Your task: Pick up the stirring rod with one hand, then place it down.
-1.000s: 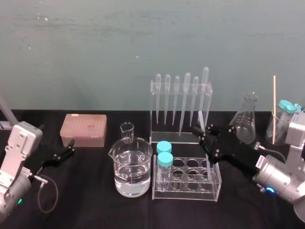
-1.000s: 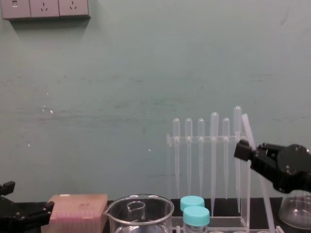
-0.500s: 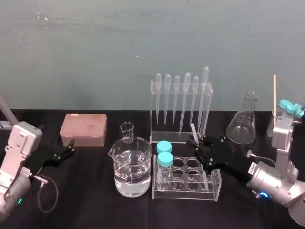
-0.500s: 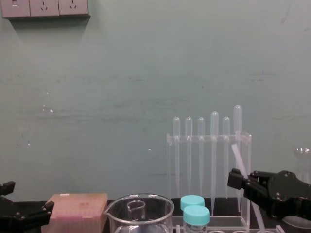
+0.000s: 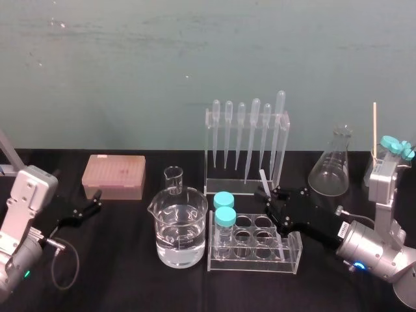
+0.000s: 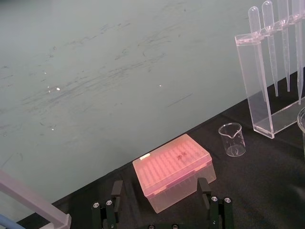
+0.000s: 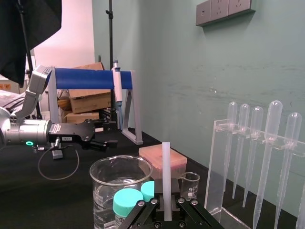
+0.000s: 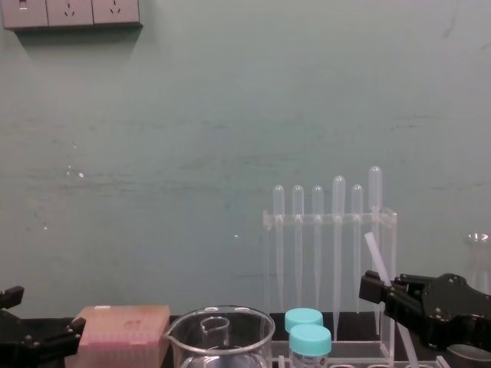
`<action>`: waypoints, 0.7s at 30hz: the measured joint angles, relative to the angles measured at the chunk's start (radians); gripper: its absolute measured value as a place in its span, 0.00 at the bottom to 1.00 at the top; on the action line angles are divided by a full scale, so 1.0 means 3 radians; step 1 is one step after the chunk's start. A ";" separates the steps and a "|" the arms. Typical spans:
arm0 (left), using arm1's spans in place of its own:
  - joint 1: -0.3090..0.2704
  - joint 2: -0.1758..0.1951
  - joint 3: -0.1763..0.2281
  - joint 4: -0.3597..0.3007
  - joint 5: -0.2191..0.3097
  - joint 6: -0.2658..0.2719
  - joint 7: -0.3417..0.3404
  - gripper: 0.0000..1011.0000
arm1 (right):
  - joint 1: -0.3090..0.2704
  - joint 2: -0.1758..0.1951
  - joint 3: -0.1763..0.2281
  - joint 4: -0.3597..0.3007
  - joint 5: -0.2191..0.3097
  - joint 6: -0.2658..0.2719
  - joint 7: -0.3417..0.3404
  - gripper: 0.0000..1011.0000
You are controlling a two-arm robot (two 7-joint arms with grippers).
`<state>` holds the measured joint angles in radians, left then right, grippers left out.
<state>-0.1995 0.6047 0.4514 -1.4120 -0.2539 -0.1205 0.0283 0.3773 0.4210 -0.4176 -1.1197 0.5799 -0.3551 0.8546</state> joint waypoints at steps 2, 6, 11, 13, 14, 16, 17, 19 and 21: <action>0.0000 0.0000 0.0000 0.0000 0.0000 0.0000 0.0000 0.99 | 0.0000 0.0000 0.0000 0.0000 0.0000 -0.0001 0.0000 0.07; 0.0000 0.0000 0.0000 0.0000 0.0000 0.0000 0.0000 0.99 | 0.0000 0.0001 0.0002 -0.0001 0.0001 -0.0004 0.0001 0.07; 0.0000 0.0000 0.0000 0.0000 0.0000 0.0000 0.0000 0.99 | -0.0001 0.0001 0.0003 -0.0002 0.0002 -0.0006 0.0001 0.14; 0.0000 0.0000 0.0000 0.0000 0.0000 0.0000 0.0000 0.99 | -0.0001 0.0001 0.0004 -0.0002 0.0002 -0.0007 0.0001 0.21; 0.0000 0.0000 0.0000 0.0000 0.0000 0.0000 0.0000 0.99 | 0.0000 0.0001 0.0004 -0.0003 0.0002 -0.0007 0.0001 0.22; 0.0000 0.0000 0.0000 0.0000 0.0000 0.0000 0.0000 0.99 | 0.0000 0.0001 0.0005 -0.0003 0.0003 -0.0008 0.0002 0.26; 0.0000 0.0000 0.0000 0.0000 0.0000 0.0000 0.0000 0.99 | -0.0001 0.0001 0.0005 -0.0004 0.0003 -0.0008 0.0002 0.30; 0.0000 0.0000 0.0000 0.0000 0.0000 0.0000 0.0000 0.99 | 0.0000 0.0001 0.0005 -0.0004 0.0003 -0.0009 0.0003 0.40; 0.0000 0.0000 0.0000 0.0000 0.0000 0.0000 0.0000 0.99 | 0.0000 0.0001 0.0005 -0.0005 0.0004 -0.0010 0.0003 0.44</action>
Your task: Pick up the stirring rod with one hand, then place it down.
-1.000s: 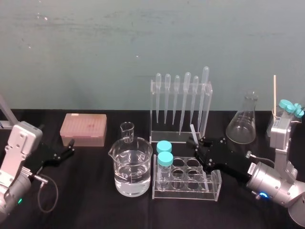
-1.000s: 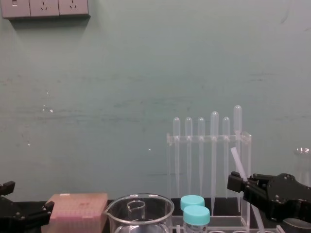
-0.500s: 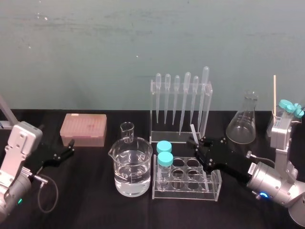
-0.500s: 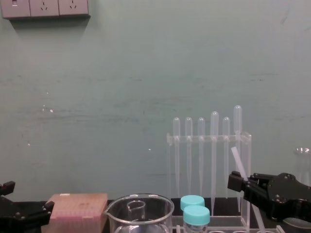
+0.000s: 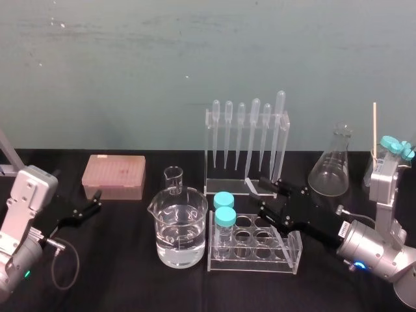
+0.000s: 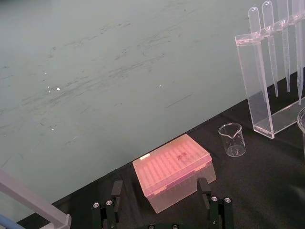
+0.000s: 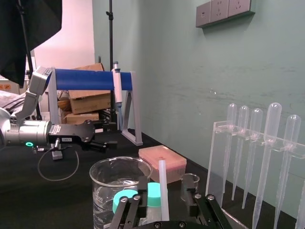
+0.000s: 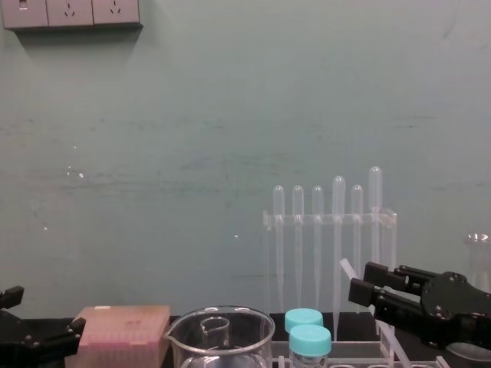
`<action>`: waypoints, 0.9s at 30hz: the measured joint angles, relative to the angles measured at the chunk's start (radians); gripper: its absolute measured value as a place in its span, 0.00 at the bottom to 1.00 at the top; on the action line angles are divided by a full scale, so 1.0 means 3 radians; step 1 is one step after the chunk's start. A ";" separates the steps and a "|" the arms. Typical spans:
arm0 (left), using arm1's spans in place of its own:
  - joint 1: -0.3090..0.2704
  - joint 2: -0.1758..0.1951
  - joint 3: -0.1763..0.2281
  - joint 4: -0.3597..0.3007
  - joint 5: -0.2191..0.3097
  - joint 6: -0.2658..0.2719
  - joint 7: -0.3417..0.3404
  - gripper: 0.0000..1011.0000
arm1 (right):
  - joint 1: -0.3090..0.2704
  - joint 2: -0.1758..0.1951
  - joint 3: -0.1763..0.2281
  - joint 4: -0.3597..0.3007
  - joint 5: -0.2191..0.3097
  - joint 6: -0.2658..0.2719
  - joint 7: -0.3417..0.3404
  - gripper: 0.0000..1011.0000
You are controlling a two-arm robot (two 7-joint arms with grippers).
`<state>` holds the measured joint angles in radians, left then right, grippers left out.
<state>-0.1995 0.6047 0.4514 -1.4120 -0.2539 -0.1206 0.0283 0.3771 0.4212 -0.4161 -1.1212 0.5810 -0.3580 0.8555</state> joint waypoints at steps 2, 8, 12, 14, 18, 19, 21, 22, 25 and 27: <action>0.0000 0.0000 0.0000 0.0000 0.0000 0.0000 0.0000 0.99 | 0.0000 0.0000 0.0000 0.0000 0.0000 0.0000 0.0000 0.52; 0.0000 0.0000 0.0000 0.0000 0.0000 0.0000 0.0000 0.99 | 0.0000 0.0000 0.0000 -0.0001 0.0002 -0.0001 0.0001 0.70; 0.0000 0.0000 0.0000 0.0000 0.0000 0.0000 0.0000 0.99 | 0.0000 0.0000 0.0000 -0.0001 0.0002 -0.0001 0.0002 0.81; 0.0000 0.0000 0.0000 0.0000 0.0000 0.0000 0.0000 0.99 | 0.0000 0.0000 0.0000 0.0000 0.0002 -0.0001 0.0003 0.86; 0.0000 0.0000 0.0000 0.0000 0.0000 0.0000 0.0000 0.99 | 0.0000 0.0002 -0.0001 -0.0008 -0.0002 -0.0006 0.0003 0.96; 0.0000 0.0000 0.0000 0.0000 0.0000 0.0000 0.0000 0.99 | 0.0001 0.0003 -0.0001 -0.0018 -0.0004 -0.0012 0.0003 0.99; 0.0000 0.0000 0.0000 0.0000 0.0000 0.0000 0.0000 0.99 | 0.0006 0.0003 0.0005 -0.0039 -0.0005 -0.0032 -0.0002 0.99; 0.0000 0.0000 0.0000 0.0000 0.0000 0.0000 0.0000 0.99 | 0.0007 -0.0003 0.0027 -0.0071 -0.0001 -0.0063 -0.0017 0.99; 0.0000 0.0000 0.0000 0.0000 0.0000 0.0000 0.0000 0.99 | 0.0000 -0.0013 0.0090 -0.0155 0.0019 -0.0173 -0.0058 0.99; 0.0000 0.0000 0.0000 0.0000 0.0000 0.0000 0.0000 0.99 | -0.0022 -0.0017 0.0155 -0.0243 0.0010 -0.0275 -0.0135 0.99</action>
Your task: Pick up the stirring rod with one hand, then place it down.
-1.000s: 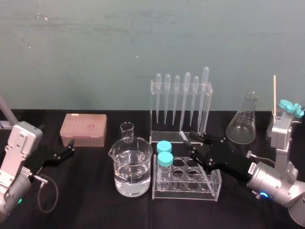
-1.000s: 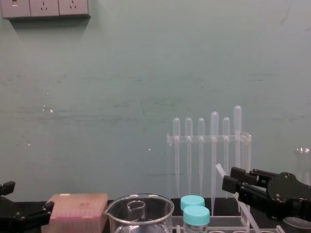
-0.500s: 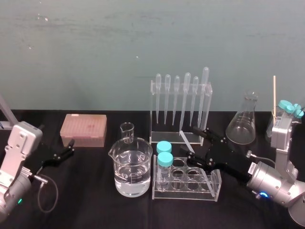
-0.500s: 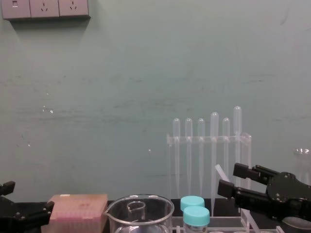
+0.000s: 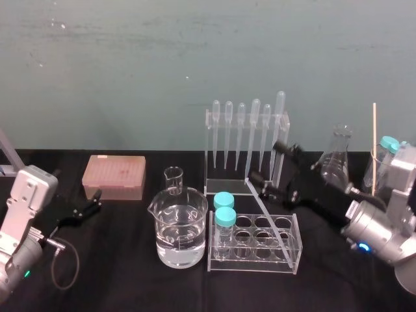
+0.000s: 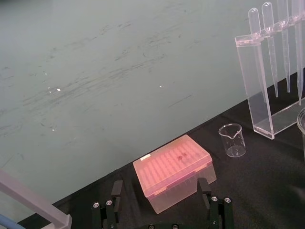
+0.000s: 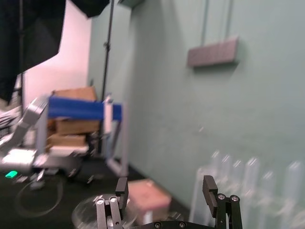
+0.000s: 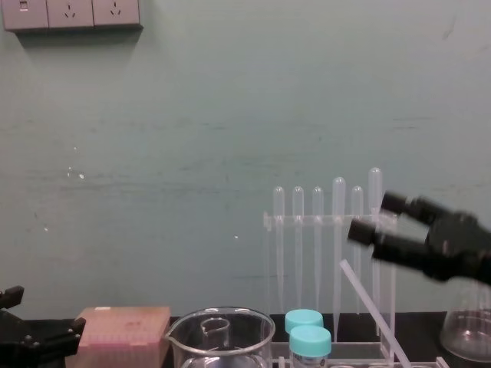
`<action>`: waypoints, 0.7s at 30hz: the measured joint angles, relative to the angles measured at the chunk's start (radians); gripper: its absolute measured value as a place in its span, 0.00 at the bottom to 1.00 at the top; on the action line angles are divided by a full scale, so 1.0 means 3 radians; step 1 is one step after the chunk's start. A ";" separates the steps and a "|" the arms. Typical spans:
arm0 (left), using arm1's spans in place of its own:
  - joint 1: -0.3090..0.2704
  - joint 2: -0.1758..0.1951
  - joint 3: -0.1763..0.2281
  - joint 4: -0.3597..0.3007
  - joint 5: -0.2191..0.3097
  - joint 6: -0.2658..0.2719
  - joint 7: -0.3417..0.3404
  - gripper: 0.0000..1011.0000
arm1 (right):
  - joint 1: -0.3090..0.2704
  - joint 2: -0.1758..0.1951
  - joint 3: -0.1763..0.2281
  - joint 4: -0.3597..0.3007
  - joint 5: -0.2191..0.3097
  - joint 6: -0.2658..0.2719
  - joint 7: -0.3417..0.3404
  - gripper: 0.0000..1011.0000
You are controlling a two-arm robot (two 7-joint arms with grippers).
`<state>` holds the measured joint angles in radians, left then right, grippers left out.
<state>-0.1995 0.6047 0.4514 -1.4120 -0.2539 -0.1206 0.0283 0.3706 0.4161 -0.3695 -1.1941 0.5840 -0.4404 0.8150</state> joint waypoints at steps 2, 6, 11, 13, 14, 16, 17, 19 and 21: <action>0.0000 0.0000 0.0000 0.0000 0.0000 0.0000 0.0000 0.99 | -0.0027 0.0004 0.0049 -0.0064 -0.0028 -0.0045 -0.0082 0.99; 0.0000 0.0000 0.0000 0.0000 0.0000 0.0000 0.0000 0.99 | -0.0131 0.0030 0.0186 -0.0205 -0.0111 -0.0048 -0.0340 0.99; 0.0000 0.0000 0.0000 0.0000 0.0000 0.0000 0.0000 0.99 | -0.0329 0.0079 0.0365 -0.0324 -0.0231 0.0138 -0.0754 0.99; 0.0000 0.0000 0.0000 0.0000 0.0000 0.0000 0.0000 0.99 | -0.0386 0.0089 0.0410 -0.0332 -0.0259 0.0198 -0.0855 0.99; 0.0000 0.0000 0.0000 0.0000 0.0000 0.0000 0.0000 0.99 | -0.0435 0.0094 0.0443 -0.0332 -0.0284 0.0265 -0.0938 0.99; 0.0000 0.0000 0.0000 0.0000 0.0000 0.0000 0.0000 0.99 | -0.0484 0.0099 0.0472 -0.0330 -0.0297 0.0347 -0.1008 0.99; 0.0000 0.0000 0.0000 0.0000 0.0000 0.0000 0.0000 0.99 | -0.0530 0.0104 0.0495 -0.0325 -0.0297 0.0465 -0.1070 0.99; 0.0000 0.0000 0.0000 0.0000 0.0000 0.0000 0.0000 0.99 | -0.0586 0.0115 0.0503 -0.0315 -0.0322 0.0640 -0.1154 0.99; 0.0000 0.0000 0.0000 0.0000 0.0000 0.0000 0.0000 0.99 | -0.0609 0.0117 0.0503 -0.0306 -0.0339 0.0750 -0.1195 0.99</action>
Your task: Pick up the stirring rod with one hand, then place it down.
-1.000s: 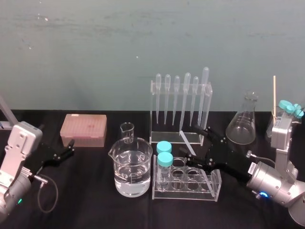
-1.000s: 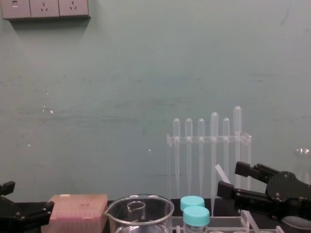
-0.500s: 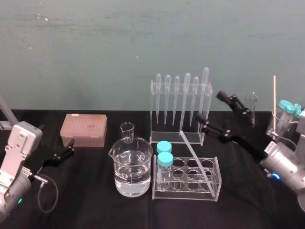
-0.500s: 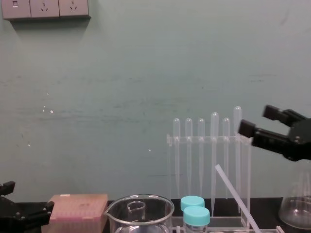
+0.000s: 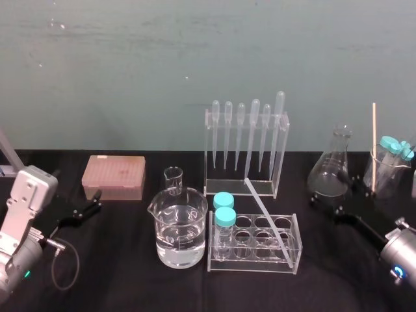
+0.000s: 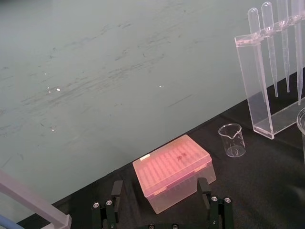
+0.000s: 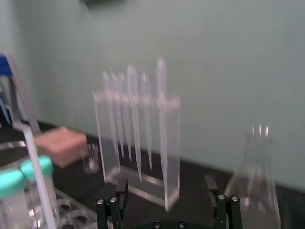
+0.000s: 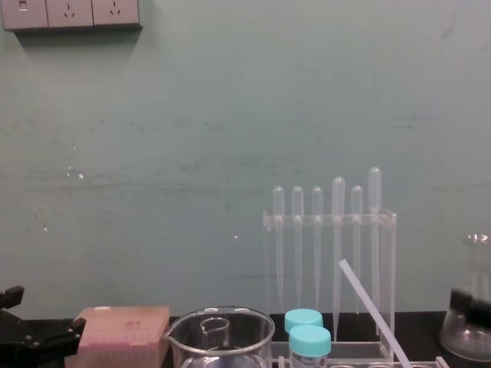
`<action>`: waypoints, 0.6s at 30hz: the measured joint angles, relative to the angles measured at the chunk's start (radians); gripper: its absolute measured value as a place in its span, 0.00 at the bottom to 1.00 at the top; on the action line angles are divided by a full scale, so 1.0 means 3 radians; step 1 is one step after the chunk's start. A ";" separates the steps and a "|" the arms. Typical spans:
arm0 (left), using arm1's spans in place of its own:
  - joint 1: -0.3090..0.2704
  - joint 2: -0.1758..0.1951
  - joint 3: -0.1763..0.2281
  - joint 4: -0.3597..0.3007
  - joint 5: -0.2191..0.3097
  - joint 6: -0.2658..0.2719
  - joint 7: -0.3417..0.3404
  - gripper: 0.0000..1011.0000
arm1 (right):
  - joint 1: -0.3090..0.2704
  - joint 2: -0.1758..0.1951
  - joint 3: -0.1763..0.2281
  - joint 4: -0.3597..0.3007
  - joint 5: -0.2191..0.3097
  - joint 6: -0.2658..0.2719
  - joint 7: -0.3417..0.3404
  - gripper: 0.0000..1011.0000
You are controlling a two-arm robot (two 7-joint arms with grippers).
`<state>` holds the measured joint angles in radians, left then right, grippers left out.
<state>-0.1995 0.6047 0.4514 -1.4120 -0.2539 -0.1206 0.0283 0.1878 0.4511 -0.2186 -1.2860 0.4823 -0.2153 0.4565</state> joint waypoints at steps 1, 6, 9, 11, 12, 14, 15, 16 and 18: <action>0.0000 0.0000 0.0000 0.0000 0.0000 0.0000 0.0000 0.99 | -0.0005 0.0000 -0.0001 0.0004 -0.0009 0.0044 -0.0011 0.99; 0.0000 0.0000 0.0000 0.0000 0.0000 0.0000 0.0000 0.99 | -0.0007 -0.0018 -0.0010 0.0037 -0.0034 0.0215 -0.0046 0.99; 0.0000 0.0000 0.0000 0.0000 0.0000 0.0000 0.0000 0.99 | -0.0007 -0.0017 -0.0011 0.0035 -0.0033 0.0204 -0.0045 0.99; 0.0000 0.0000 0.0000 0.0000 0.0000 0.0000 0.0000 0.99 | -0.0007 -0.0016 -0.0010 0.0034 -0.0033 0.0200 -0.0045 0.99; 0.0000 0.0000 0.0000 0.0000 0.0000 0.0000 0.0000 0.99 | -0.0007 -0.0015 -0.0010 0.0033 -0.0032 0.0195 -0.0044 0.99; 0.0000 0.0000 0.0000 0.0000 0.0000 0.0000 0.0000 0.99 | -0.0007 -0.0015 -0.0010 0.0032 -0.0032 0.0188 -0.0044 0.99; 0.0000 0.0000 0.0000 0.0000 0.0000 0.0000 0.0000 0.99 | -0.0007 -0.0014 -0.0010 0.0031 -0.0031 0.0183 -0.0043 0.99; 0.0000 0.0000 0.0000 0.0000 0.0000 0.0000 0.0000 0.99 | -0.0008 -0.0014 -0.0010 0.0031 -0.0031 0.0181 -0.0043 0.99; 0.0000 0.0000 0.0000 0.0000 0.0000 0.0000 0.0000 0.99 | -0.0007 -0.0014 -0.0010 0.0030 -0.0030 0.0177 -0.0043 0.99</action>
<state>-0.1995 0.6047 0.4514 -1.4120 -0.2539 -0.1206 0.0282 0.1856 0.4470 -0.2216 -1.2771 0.4732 -0.1622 0.4435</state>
